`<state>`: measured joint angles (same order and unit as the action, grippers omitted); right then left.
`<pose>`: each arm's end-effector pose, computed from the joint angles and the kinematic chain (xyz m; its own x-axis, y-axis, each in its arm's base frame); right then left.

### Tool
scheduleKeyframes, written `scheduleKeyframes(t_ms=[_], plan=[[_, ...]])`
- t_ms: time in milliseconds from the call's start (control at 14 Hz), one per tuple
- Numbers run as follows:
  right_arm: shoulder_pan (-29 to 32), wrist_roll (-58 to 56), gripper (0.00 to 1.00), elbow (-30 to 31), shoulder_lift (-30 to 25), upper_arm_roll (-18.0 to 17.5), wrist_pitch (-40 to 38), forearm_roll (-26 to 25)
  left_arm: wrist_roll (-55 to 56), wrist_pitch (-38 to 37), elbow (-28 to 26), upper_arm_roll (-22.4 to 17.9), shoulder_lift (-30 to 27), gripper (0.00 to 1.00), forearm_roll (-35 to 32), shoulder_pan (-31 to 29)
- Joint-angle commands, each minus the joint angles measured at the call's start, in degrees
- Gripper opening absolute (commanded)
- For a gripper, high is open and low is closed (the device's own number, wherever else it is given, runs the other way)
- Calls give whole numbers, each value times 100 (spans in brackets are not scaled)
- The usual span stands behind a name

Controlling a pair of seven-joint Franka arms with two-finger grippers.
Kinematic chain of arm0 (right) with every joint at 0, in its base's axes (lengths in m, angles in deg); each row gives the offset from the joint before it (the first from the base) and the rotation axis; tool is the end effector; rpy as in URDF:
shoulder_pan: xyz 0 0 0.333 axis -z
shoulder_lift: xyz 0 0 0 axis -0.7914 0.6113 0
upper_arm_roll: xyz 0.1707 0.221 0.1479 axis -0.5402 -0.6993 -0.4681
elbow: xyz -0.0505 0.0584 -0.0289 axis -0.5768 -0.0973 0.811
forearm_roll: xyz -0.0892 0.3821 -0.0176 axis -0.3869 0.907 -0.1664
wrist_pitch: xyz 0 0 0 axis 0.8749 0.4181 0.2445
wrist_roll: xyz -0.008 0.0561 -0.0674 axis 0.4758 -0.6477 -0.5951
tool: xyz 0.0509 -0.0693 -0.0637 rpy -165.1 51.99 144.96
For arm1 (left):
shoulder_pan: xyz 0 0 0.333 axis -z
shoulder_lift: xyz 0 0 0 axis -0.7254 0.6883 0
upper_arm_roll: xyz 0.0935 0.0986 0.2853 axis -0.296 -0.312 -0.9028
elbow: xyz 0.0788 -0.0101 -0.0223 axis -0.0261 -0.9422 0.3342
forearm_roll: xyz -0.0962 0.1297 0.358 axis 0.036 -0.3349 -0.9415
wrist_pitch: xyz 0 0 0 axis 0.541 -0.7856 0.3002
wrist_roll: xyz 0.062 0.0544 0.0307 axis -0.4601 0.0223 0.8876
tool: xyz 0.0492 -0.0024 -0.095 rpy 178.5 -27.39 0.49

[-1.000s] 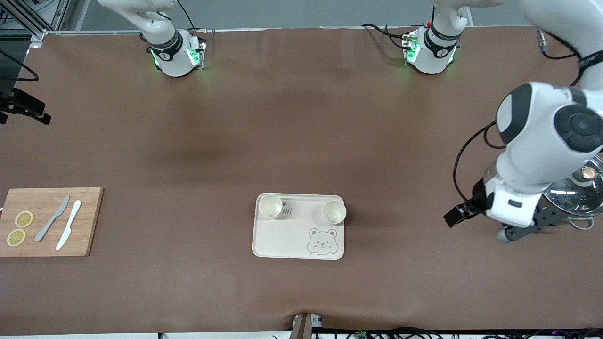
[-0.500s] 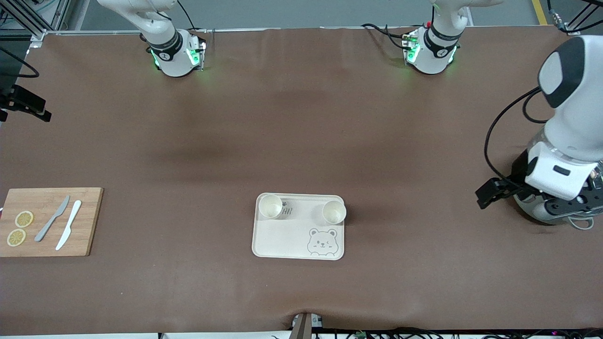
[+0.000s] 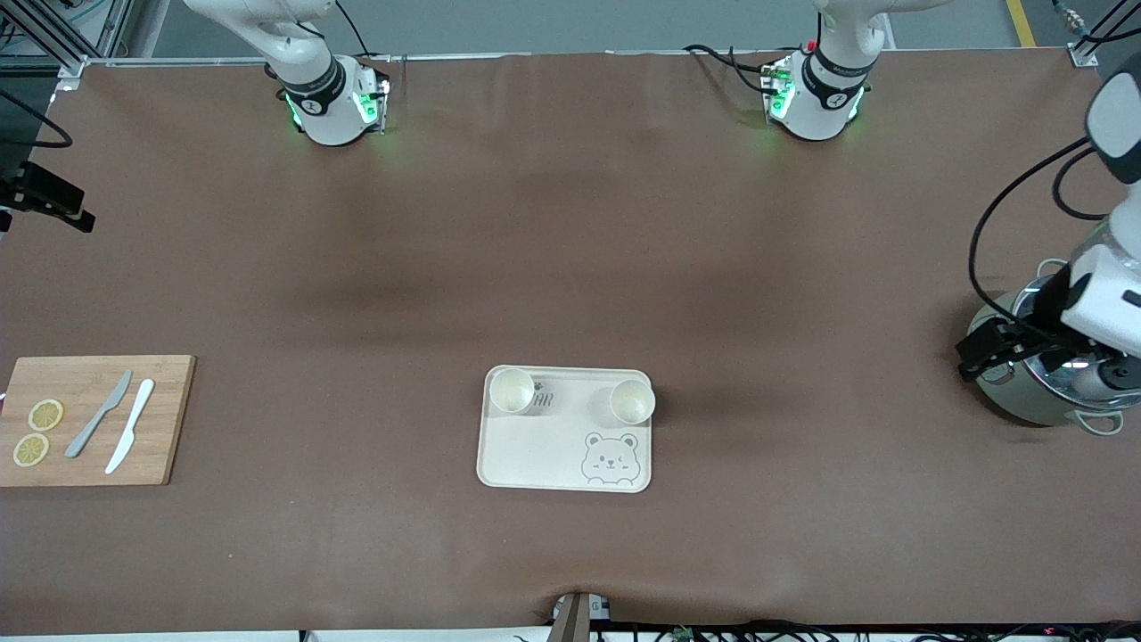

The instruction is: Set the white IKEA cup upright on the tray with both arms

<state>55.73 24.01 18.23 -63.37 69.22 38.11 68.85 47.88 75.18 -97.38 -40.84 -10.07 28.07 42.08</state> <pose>0.5373 -0.0587 0.6477 0.9997 -0.0178 -0.0146 -0.0177 -0.9998 0.0124 0.6587 -0.0411 0.5914 0.9720 0.0656 0.2255 0.0724 -0.9971 -0.0220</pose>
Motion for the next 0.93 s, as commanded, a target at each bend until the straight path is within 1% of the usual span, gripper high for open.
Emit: scheduleKeyframes(t_ms=[0,357,500,571,643,714,857], plan=[[177,-91,100,-27,-38,-59,-7,14,-780,-69,-66,32,-125,100,-74,-129],[177,-91,100,-27,-38,-59,-16,5,-852,-297,-83,84,-292,100,-47,-287],[177,-91,100,-27,-30,-59,-33,5,-844,-612,-75,111,-292,100,-82,-279],[177,-100,100,-27,-30,-59,-25,5,-835,-744,-75,120,-405,100,-91,-209],[185,-100,100,-27,-38,-59,-25,5,-783,-771,-127,59,-546,100,-91,27],[203,-91,100,-27,-30,-59,-25,-4,-782,-763,-162,-38,-538,100,-126,255],[238,-91,100,-27,-30,-59,-51,5,-774,-737,-224,-153,-643,100,-213,301]])
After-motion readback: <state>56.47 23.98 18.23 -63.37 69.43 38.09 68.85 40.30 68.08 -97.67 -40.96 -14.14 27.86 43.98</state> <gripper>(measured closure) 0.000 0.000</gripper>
